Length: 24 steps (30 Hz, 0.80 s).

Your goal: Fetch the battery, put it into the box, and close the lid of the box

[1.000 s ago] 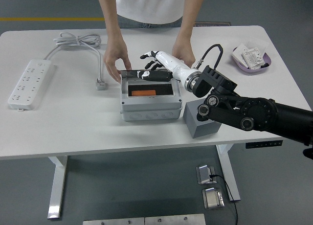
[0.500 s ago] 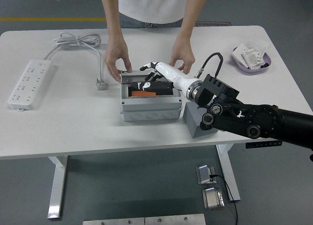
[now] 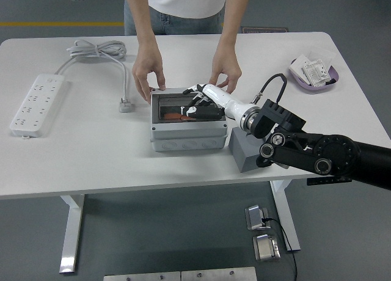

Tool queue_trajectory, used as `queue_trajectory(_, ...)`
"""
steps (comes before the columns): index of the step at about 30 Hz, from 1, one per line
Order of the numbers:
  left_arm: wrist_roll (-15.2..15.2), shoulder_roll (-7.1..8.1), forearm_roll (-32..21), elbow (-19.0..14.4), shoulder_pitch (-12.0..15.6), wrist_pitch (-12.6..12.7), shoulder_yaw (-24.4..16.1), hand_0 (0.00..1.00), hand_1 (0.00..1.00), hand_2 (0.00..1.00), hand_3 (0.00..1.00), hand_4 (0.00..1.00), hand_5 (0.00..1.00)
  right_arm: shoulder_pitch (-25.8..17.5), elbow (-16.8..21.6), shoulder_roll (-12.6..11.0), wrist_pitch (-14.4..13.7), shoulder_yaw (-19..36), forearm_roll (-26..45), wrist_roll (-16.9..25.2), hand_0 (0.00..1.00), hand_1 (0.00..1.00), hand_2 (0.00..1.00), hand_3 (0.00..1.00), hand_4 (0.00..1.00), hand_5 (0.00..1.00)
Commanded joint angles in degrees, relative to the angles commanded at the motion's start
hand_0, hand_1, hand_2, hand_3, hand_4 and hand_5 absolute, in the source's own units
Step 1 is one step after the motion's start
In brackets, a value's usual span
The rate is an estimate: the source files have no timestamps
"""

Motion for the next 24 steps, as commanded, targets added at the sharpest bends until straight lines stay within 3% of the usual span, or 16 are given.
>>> queue_trajectory(8, -0.2, -0.01, 0.6, 0.0, 0.2, 0.0, -0.7, 0.597, 0.688, 0.623, 0.639, 0.701, 0.144, -2.0, 3.1, -2.8, 0.1, 4.9, -3.7, -1.7, 0.740, 0.648, 0.694, 0.866, 0.911, 0.775)
queue_trajectory(11, -0.2, -0.15, 0.7, 0.0, 0.3, -0.1, -0.9, 0.597, 0.688, 0.623, 0.639, 0.701, 0.144, -4.4, 6.0, -4.7, 2.3, 9.1, -7.6, -4.8, 0.740, 0.647, 0.695, 0.866, 0.909, 0.773)
queue_trajectory(15, -0.2, -0.56, 1.1, 0.1, 0.6, 0.0, -1.4, 0.597, 0.688, 0.623, 0.640, 0.701, 0.145, -9.8, 10.8, -6.4, 7.7, 17.3, -14.4, -10.5, 0.738, 0.646, 0.695, 0.866, 0.908, 0.769)
queue_trajectory(18, -0.1, -1.01, 1.6, 0.2, 1.1, 0.1, -2.3, 0.597, 0.688, 0.623, 0.640, 0.701, 0.145, -14.9, 14.8, -4.9, 12.2, 23.8, -20.3, -15.6, 0.738, 0.646, 0.695, 0.866, 0.908, 0.769)
queue_trajectory(20, 0.3, -1.36, 4.0, 0.3, 1.5, 0.1, -4.7, 0.597, 0.688, 0.623, 0.640, 0.701, 0.145, -18.8, 17.7, -2.7, 14.2, 28.3, -24.4, -18.3, 0.738, 0.646, 0.695, 0.866, 0.908, 0.769)
queue_trajectory(22, 0.5, -1.71, 6.4, 0.3, 1.9, 0.1, -7.2, 0.597, 0.688, 0.624, 0.640, 0.701, 0.144, -23.3, 20.6, -0.6, 13.0, 33.1, -28.1, -17.3, 0.738, 0.646, 0.695, 0.843, 0.911, 0.775)
queue_trajectory(24, 0.7, -1.97, 8.6, 0.3, 2.3, 0.1, -9.5, 0.597, 0.688, 0.624, 0.640, 0.701, 0.144, -27.2, 23.1, 0.0, 9.6, 37.2, -30.5, -13.6, 0.738, 0.646, 0.695, 0.843, 0.911, 0.775)
